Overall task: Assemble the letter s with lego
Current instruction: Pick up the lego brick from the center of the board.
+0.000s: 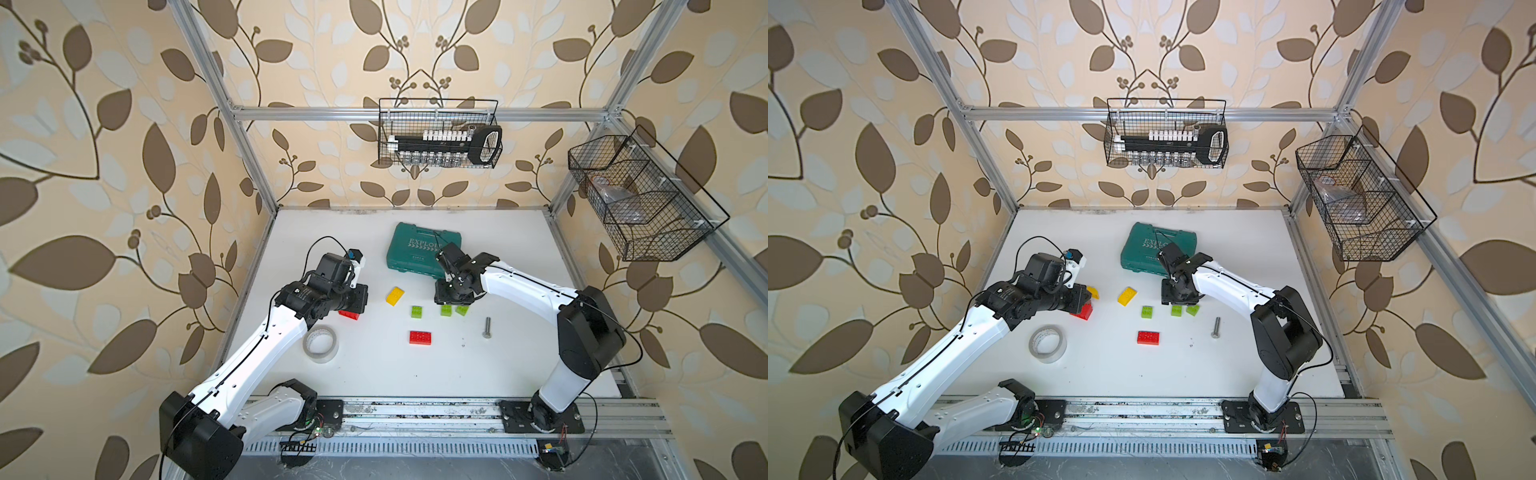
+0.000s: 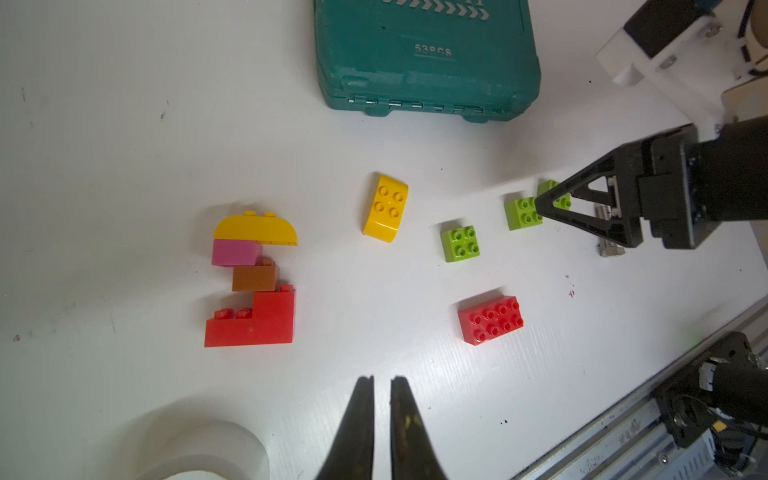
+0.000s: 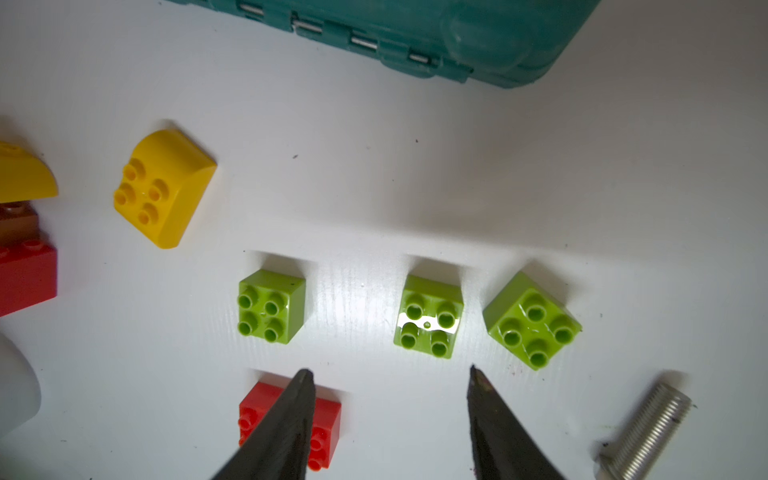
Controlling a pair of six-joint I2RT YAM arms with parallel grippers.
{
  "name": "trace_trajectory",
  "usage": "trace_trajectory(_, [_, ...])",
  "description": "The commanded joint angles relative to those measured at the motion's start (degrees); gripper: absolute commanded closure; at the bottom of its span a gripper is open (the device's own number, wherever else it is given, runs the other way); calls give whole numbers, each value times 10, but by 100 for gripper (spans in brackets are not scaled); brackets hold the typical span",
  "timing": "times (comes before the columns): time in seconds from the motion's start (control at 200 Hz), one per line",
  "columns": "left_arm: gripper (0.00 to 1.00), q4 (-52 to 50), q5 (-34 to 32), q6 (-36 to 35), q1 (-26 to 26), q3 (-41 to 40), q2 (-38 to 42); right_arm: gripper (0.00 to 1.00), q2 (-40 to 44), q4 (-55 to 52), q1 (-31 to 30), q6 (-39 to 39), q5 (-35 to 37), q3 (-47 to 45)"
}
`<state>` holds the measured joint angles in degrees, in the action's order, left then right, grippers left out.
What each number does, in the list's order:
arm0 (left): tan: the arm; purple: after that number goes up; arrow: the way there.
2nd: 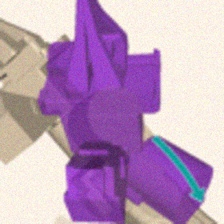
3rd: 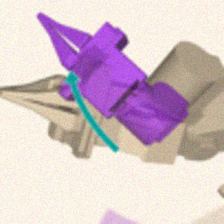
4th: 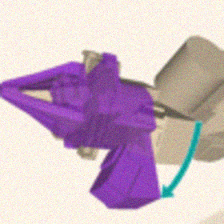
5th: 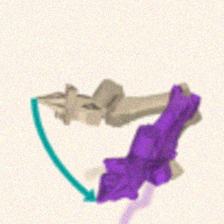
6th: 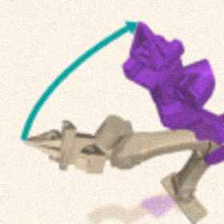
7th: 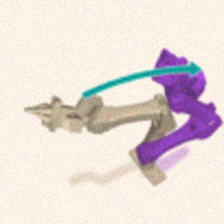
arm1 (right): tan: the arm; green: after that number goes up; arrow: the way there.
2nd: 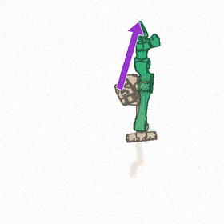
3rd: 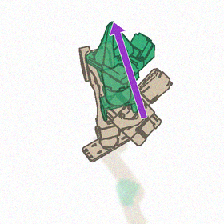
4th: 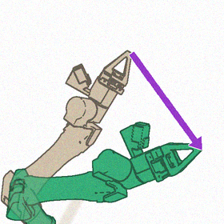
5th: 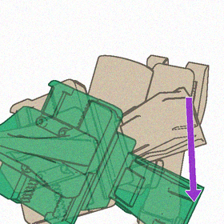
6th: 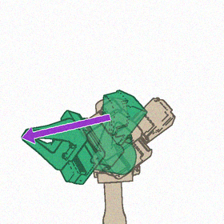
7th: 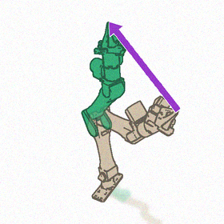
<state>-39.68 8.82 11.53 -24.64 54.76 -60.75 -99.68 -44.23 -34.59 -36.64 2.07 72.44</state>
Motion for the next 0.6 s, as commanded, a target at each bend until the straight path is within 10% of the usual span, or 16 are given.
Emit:
trace_trajectory(0.0, [87, 1, -5, 30, 6, 0, 11, 45, -26, -31, 0, 1, 19, 23])
trace_trajectory(0.595, [79, 2, -40, 39, 9, -26, 25, 49, -67, -18, -5, -29, 5, -2])
